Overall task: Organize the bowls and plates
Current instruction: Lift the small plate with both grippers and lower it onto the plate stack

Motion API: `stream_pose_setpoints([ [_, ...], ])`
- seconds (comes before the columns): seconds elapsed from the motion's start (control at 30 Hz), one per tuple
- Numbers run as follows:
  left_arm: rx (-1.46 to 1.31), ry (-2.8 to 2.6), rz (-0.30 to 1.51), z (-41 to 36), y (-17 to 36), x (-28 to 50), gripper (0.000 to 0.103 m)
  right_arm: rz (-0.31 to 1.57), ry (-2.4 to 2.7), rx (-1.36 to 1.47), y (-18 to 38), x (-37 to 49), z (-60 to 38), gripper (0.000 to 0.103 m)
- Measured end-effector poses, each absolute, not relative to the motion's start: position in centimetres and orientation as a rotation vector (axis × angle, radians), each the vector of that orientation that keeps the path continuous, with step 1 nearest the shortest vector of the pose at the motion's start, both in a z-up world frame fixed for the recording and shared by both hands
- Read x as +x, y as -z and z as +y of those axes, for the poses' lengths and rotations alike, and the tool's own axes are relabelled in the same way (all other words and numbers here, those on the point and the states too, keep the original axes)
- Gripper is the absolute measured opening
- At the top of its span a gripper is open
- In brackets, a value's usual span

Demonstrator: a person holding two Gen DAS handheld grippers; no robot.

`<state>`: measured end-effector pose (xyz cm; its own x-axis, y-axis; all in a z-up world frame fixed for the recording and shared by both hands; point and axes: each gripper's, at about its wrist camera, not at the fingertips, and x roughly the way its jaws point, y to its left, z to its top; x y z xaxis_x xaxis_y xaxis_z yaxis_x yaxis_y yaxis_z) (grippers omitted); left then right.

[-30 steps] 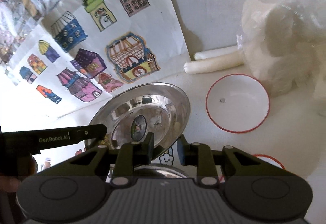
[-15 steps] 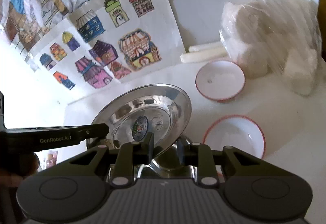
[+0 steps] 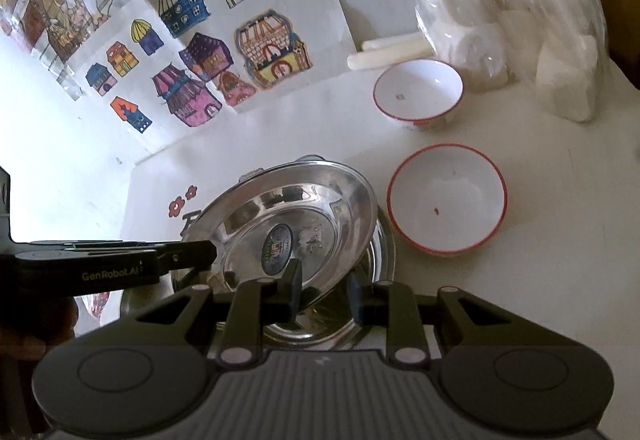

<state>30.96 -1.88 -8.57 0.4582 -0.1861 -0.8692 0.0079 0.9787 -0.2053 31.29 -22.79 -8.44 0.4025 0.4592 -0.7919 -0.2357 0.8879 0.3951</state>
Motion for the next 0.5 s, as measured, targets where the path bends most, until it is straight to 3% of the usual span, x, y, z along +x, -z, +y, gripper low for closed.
stream_pose_setpoints([
  [0.5,-0.066,0.123,1.13,-3.4,9.5,30.8,0.03,1.14,-0.437,0.252,9.7,31.3,-22.7,0.028],
])
